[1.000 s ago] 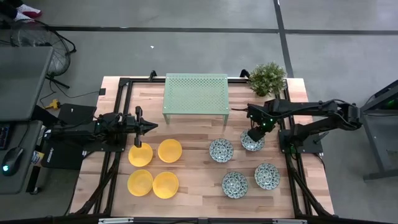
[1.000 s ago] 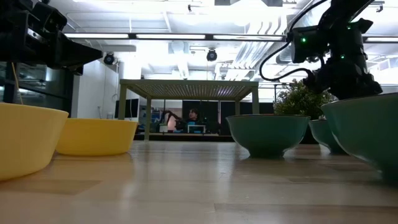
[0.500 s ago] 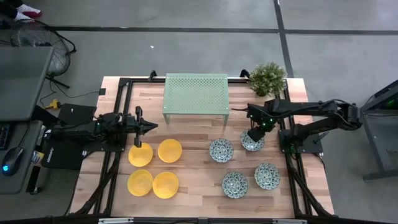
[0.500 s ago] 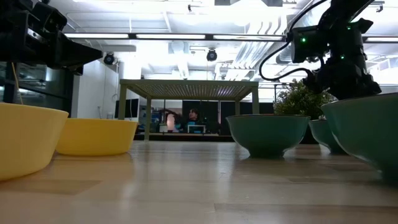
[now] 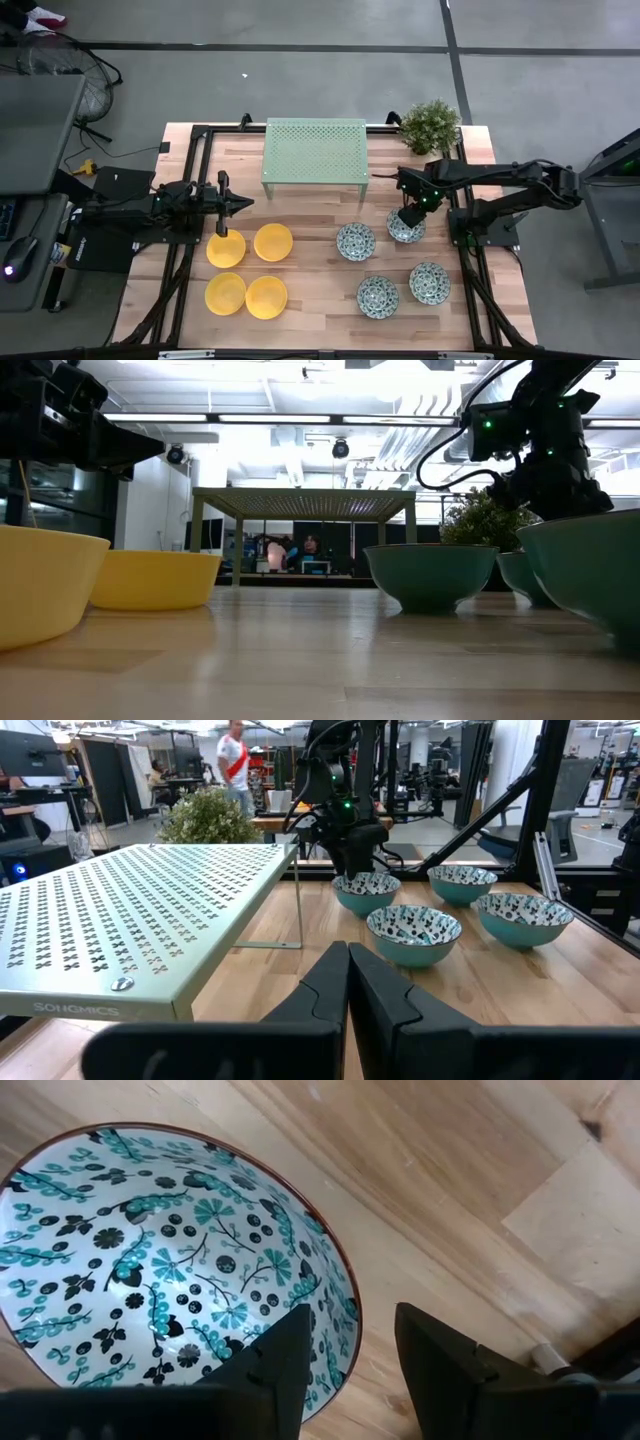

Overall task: Pick & Place Mini bowls
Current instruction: Put the blue patterned bowl on the shelf

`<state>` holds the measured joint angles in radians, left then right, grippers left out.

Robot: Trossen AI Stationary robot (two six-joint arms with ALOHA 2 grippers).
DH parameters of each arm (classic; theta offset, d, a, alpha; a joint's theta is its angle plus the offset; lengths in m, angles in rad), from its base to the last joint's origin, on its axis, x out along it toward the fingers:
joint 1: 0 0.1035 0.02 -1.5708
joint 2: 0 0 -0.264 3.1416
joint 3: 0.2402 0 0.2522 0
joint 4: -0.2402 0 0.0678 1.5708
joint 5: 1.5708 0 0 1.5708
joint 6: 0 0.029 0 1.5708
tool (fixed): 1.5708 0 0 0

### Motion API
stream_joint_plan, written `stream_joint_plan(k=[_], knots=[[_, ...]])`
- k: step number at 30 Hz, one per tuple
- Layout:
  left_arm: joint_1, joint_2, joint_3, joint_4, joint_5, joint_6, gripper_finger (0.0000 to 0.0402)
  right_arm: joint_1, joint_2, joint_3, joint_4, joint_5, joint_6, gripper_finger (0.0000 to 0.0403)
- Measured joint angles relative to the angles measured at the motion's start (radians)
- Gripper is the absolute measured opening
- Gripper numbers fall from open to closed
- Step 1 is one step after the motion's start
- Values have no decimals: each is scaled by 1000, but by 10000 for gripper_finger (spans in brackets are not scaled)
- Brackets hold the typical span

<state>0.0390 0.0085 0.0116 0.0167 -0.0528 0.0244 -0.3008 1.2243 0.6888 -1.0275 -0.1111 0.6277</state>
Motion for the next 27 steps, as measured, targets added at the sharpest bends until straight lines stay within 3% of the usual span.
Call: stream_joint_plan(k=[16,27], knots=[[0,0,0,0,0,0,7,0,0,0,0,-7,-5,11],[0,0,0,0,0,0,7,0,0,0,1,-55,-24,2]])
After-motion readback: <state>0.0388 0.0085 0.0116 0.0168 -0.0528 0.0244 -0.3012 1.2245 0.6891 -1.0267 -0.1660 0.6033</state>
